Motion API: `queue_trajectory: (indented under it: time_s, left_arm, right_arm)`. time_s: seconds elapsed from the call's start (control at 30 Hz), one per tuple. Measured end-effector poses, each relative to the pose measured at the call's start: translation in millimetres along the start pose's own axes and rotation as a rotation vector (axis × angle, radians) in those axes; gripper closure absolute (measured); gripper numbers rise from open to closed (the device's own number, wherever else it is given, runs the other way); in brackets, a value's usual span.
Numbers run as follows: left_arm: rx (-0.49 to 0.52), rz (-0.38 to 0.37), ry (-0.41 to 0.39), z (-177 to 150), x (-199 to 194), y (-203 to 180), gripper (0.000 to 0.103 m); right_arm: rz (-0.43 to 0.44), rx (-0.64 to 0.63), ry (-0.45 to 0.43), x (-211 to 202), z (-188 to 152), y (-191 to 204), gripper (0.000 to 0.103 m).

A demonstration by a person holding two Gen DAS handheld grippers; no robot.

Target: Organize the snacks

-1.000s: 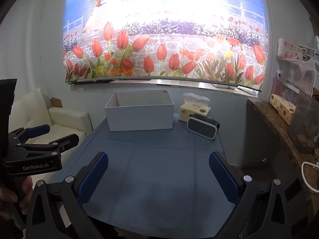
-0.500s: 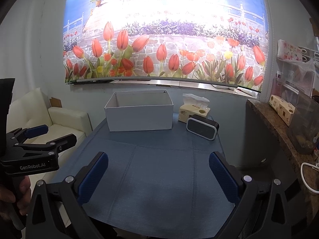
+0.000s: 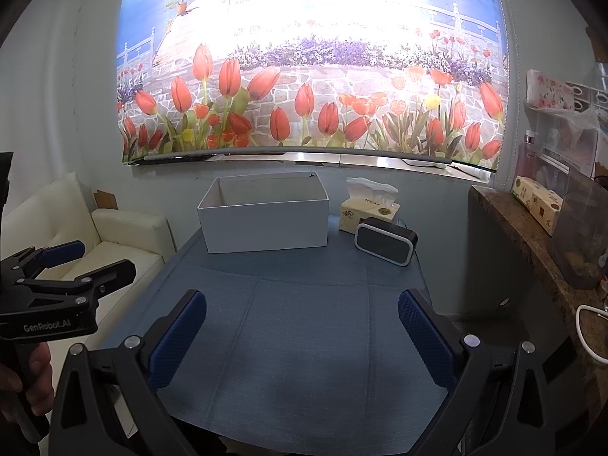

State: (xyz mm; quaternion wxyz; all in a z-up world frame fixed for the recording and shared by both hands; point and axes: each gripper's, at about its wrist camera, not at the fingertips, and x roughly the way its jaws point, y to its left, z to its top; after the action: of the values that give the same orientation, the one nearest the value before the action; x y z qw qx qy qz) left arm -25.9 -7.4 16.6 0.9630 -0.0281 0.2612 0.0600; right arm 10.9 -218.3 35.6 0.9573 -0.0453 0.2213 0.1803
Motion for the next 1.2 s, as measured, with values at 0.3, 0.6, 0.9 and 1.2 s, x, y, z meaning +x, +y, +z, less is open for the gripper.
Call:
queue_trajectory:
  time_s: [0.3,0.6,0.9,1.2]
  left_arm:
    - [-0.007,-0.005,0.008,-3.6,-6.3,5.7,0.000]
    - [-0.011,-0.004,-0.001,-2.1,-11.0,6.6,0.000]
    - [0.001,-0.015,0.004,-1.8,-11.1,4.3,0.000]
    - [-0.002,-0.018,0.004,-1.4,-11.3,3.7,0.000]
  right_arm:
    - [0.008,0.006,0.001,2.1,0.2,-0.2,0.000]
    - [0.014,0.004,0.004,4.0,1.1,1.1,0.000]
    - [0.015,0.011,0.005,4.4,1.5,-0.6,0.000]
    - [0.016,0.010,0.001,3.4,2.2,1.3,0.000]
